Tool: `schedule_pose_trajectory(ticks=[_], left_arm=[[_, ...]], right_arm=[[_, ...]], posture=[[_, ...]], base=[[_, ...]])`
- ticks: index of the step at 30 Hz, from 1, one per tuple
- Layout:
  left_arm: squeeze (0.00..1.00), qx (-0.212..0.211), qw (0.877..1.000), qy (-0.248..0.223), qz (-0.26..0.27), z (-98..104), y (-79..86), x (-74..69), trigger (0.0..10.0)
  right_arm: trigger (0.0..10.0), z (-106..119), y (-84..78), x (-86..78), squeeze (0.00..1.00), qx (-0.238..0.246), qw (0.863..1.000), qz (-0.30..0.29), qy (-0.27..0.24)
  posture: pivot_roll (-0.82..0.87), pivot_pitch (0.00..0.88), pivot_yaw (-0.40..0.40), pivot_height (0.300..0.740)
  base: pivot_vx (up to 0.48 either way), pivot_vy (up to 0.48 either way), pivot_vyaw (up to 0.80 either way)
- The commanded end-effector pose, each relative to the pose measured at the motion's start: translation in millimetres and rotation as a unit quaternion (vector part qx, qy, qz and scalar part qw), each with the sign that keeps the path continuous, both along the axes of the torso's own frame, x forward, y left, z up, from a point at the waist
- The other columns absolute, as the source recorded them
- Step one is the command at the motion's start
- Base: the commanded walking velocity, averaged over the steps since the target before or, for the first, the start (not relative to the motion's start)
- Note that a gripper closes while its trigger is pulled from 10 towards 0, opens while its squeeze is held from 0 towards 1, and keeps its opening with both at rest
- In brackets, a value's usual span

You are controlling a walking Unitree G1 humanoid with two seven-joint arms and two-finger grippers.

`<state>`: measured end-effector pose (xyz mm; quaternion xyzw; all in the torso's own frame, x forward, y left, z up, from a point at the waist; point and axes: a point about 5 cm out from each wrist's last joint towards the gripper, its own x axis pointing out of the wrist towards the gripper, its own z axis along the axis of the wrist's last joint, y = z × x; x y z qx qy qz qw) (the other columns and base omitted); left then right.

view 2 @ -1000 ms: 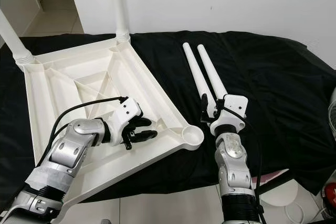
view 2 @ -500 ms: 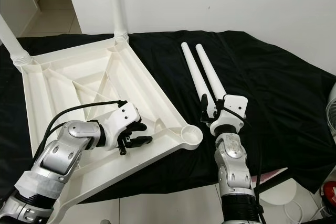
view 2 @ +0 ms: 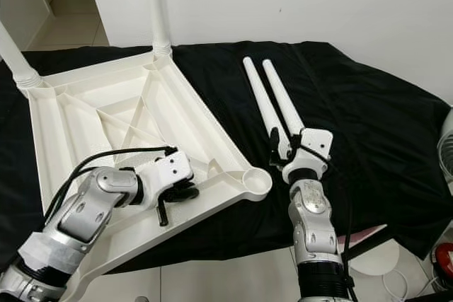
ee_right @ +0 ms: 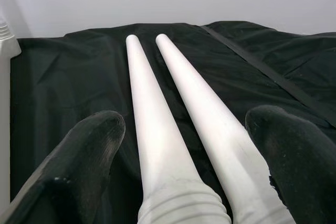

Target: Building children table

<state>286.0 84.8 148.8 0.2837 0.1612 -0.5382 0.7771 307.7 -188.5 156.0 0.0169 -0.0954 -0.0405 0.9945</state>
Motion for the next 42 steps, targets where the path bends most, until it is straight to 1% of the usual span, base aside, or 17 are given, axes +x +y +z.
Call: schedule_pose_trajectory(ticks=[1,6,10,11,12,14,16,17,25,28,29,30,32,33,40,41,42], left_arm=[[0.0,0.032,0.998,-0.035,0.051,-3.3,12.9,8.4,0.0],[0.0,0.044,0.997,-0.041,0.057,-3.4,19.4,10.0,0.0],[0.0,0.076,0.994,-0.049,0.064,-3.9,37.4,12.4,0.0],[0.0,0.085,0.993,-0.052,0.064,-3.8,41.0,12.7,1.9],[0.0,0.085,0.993,-0.052,0.064,-3.8,41.0,12.7,1.9],[0.0,0.086,0.993,-0.053,0.065,-2.7,43.3,12.4,3.7],[0.0,0.085,0.993,-0.053,0.066,-2.4,43.8,12.4,3.7],[0.0,0.084,0.992,-0.055,0.073,-1.9,44.7,13.7,10.0],[0.0,0.065,0.991,-0.072,0.096,7.7,45.3,21.2,10.0],[0.0,0.038,0.992,-0.067,0.095,14.6,45.4,22.1,10.0],[0.07,0.033,0.993,-0.067,0.089,16.3,45.5,21.3,10.0],[0.37,0.029,0.994,-0.067,0.085,17.2,45.4,20.8,10.0],[0.37,0.029,0.994,-0.067,0.085,17.2,45.4,20.8,10.0],[1.0,0.029,0.994,-0.07,0.083,17.5,45.3,20.6,10.0],[1.0,-0.036,0.993,-0.068,0.086,35.3,38.2,22.8,10.0],[0.95,-0.05,0.993,-0.07,0.084,40.6,36.7,23.4,10.0],[0.29,-0.073,0.991,-0.07,0.087,47.1,35.1,25.3,10.0]], right_arm=[[10.0,-3.2,1.3,0.0,0.0,0.005,1.0,-0.001,0.002],[10.0,-3.5,1.8,-0.5,0.0,0.005,1.0,-0.001,0.002],[10.0,-4.4,2.2,-0.7,0.0,0.005,1.0,0.001,0.003],[10.0,-4.6,2.2,-0.7,0.0,0.005,1.0,0.001,0.003],[10.0,-4.6,2.2,-0.7,0.0,0.005,1.0,0.001,0.003],[10.0,-4.8,3.9,-0.5,0.0,0.003,1.0,0.006,0.002],[10.0,-4.9,4.4,-0.5,0.0,0.002,1.0,0.007,0.003],[10.0,-5.3,5.5,-0.4,0.0,0.003,1.0,0.013,0.004],[10.0,-7.2,17.0,-1.6,0.0,0.0,0.998,0.058,0.009],[10.0,-7.3,18.8,-2.0,0.0,-0.004,0.998,0.067,0.01],[10.0,-7.4,18.9,-2.0,0.0,-0.006,0.998,0.068,0.01],[10.0,-7.5,18.8,-1.9,0.0,-0.007,0.998,0.068,0.01],[10.0,-7.5,18.8,-1.9,0.0,-0.007,0.998,0.068,0.01],[10.0,-7.0,18.3,-1.4,0.0,-0.008,0.998,0.068,0.01],[10.0,-4.3,15.4,1.7,0.0,-0.011,0.998,0.068,0.008],[10.0,-4.0,14.3,2.4,0.0,-0.013,0.998,0.065,0.008],[10.0,-4.0,13.3,3.3,0.0,-0.017,0.998,0.062,0.01]], posture=[[0.06,0.095,0.002,0.74],[0.06,0.094,0.004,0.74],[0.06,0.096,0.002,0.74],[0.06,0.096,0.002,0.74],[0.06,0.096,0.002,0.74],[0.06,0.096,-0.002,0.74],[0.06,0.096,-0.002,0.74],[0.06,0.096,-0.003,0.74],[0.06,0.096,-0.013,0.74],[0.06,0.095,-0.02,0.74],[0.06,0.095,-0.021,0.74],[0.06,0.093,-0.022,0.74],[0.06,0.093,-0.022,0.74],[0.06,0.092,-0.025,0.74],[0.06,0.085,-0.031,0.74],[0.05,0.082,-0.034,0.74],[0.05,0.082,-0.034,0.74]], base=[[0.0,0.0,0.0],[0.0,0.0,0.0],[0.0,0.0,0.0],[0.0,0.0,0.0],[0.0,0.0,0.0],[0.0,0.0,0.0],[0.0,0.0,0.0],[0.0,0.0,0.0],[0.0,0.0,0.0],[0.0,0.0,0.0],[0.0,0.0,0.0],[0.0,0.0,0.0],[0.0,0.0,0.0],[0.0,0.0,0.0],[0.0,0.0,0.0],[0.0,0.0,0.0],[0.0,0.0,0.0]])
